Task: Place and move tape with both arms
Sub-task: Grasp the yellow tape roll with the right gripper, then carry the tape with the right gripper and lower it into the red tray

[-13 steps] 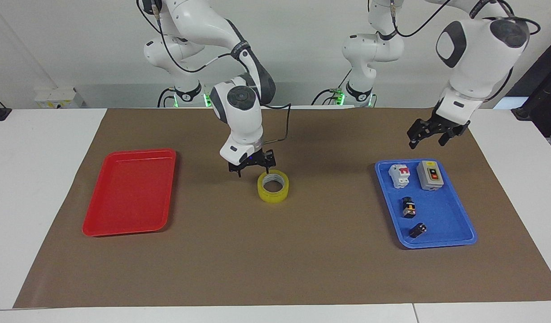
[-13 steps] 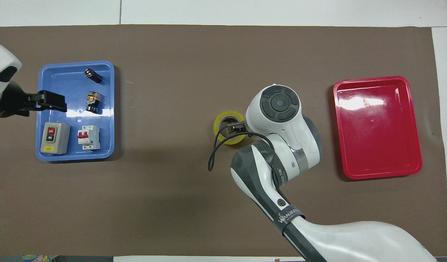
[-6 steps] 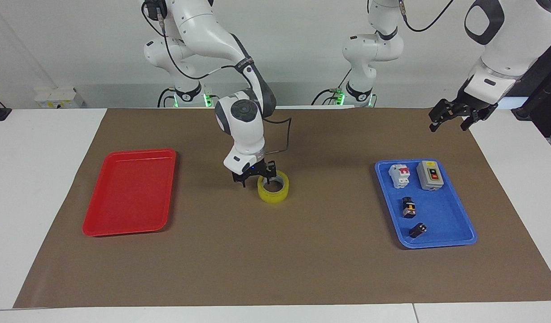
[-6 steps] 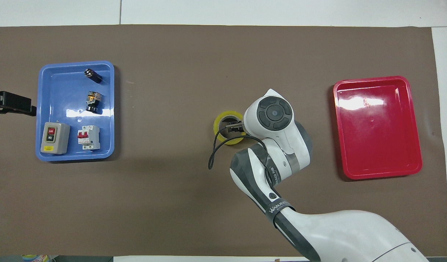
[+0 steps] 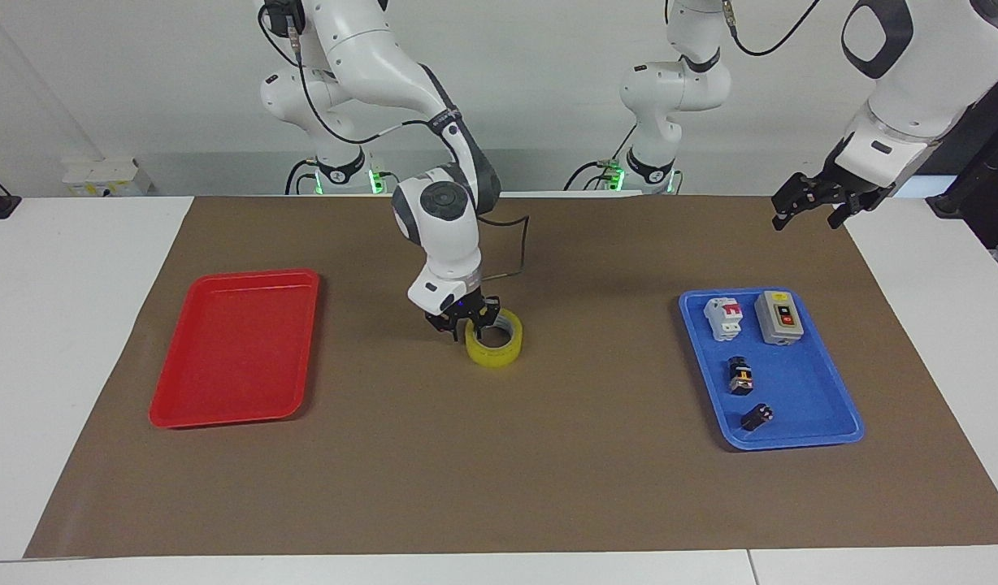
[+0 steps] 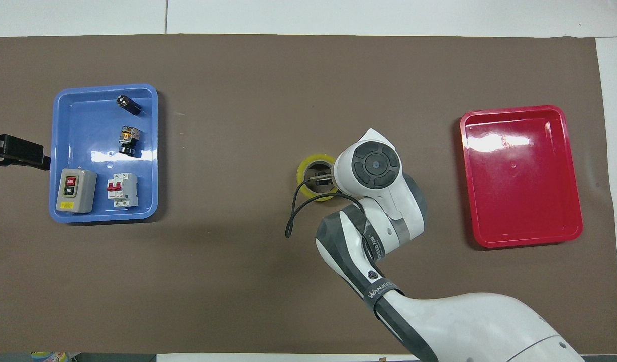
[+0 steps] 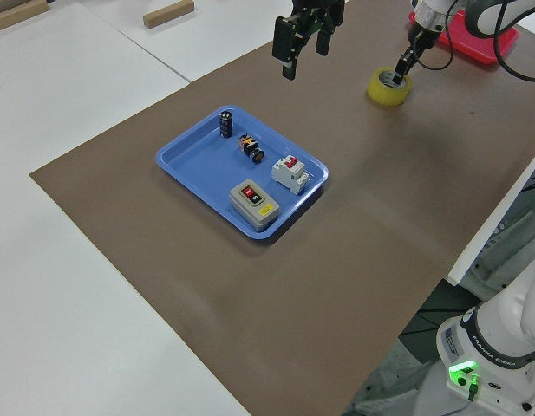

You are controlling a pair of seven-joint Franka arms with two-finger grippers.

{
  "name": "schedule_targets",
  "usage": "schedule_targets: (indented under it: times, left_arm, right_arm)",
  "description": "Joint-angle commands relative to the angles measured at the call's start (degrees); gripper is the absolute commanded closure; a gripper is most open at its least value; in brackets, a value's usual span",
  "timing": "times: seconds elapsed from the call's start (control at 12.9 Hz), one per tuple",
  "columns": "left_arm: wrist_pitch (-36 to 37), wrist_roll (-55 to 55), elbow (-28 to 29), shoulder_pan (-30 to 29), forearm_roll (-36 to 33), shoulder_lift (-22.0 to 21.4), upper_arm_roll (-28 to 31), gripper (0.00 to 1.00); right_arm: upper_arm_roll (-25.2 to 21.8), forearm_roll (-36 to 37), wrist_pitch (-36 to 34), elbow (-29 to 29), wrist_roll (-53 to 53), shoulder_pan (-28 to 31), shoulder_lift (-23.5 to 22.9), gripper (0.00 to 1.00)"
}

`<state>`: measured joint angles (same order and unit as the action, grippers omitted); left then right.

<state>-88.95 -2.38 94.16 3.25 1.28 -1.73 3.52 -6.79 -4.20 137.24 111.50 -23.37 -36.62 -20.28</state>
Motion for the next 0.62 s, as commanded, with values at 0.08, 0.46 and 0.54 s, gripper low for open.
schedule_targets:
  times: [0.08,0.46,0.54]
  left_arm:
    - [0.6,-0.9,0.5,-0.8,1.2,-0.9,-0.4,0.0]
    - [0.6,-0.8,0.5,-0.8,1.2,-0.9,-0.4,0.0]
    - [0.6,-0.8,0.5,-0.8,1.2,-0.9,-0.4,0.0]
  right_arm:
    - [-0.5,1.1,-5.3,-1.6,0.2,1.0,0.8,1.0]
    - [-0.6,2.6,-22.1,-4.7,20.4,15.6,9.2,1.0]
    - [-0.6,2.6,-25.2,-4.7,28.2,20.3,10.7,1.0]
